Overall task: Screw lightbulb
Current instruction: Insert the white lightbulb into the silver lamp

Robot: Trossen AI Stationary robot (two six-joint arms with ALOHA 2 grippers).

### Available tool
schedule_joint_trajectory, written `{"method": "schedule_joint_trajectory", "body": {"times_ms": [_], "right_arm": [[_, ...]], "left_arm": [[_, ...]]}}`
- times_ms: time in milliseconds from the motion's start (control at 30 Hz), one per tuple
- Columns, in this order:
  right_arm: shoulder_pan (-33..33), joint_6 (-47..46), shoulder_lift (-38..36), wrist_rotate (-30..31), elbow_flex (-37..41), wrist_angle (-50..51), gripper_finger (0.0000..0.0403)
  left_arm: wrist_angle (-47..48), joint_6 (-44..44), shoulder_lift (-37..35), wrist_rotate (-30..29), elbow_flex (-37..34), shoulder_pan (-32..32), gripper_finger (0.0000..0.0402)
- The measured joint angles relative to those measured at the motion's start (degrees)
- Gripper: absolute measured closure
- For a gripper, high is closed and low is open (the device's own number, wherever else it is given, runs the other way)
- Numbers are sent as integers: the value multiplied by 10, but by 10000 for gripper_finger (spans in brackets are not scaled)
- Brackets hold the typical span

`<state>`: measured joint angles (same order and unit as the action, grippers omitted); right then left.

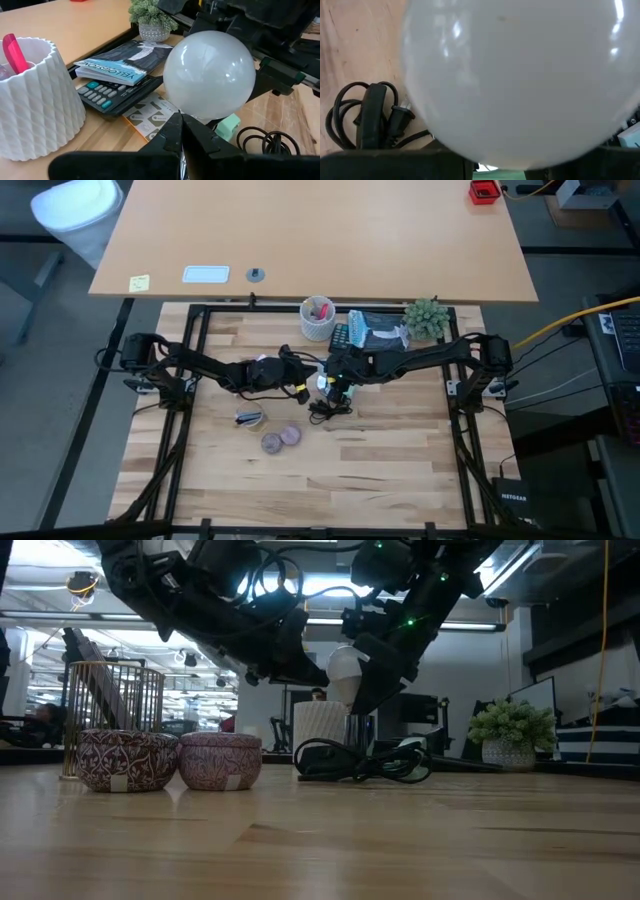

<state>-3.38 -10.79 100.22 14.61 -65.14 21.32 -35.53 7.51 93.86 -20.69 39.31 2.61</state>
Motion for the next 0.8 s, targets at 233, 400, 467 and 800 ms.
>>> {"method": "schedule_joint_trajectory", "body": {"times_ms": [233,400,467,800], "right_arm": [[0,0,0,0,0,1,286],[0,0,-6,-1,0,6,286],[0,0,-6,-1,0,8,286],[0,0,-7,0,-18,36,286]], "left_arm": [[-1,-1,0,2,0,0,400],[-4,-4,0,3,0,0,400],[-6,-4,0,3,0,0,400],[-9,-17,-1,4,11,1,400]]}}
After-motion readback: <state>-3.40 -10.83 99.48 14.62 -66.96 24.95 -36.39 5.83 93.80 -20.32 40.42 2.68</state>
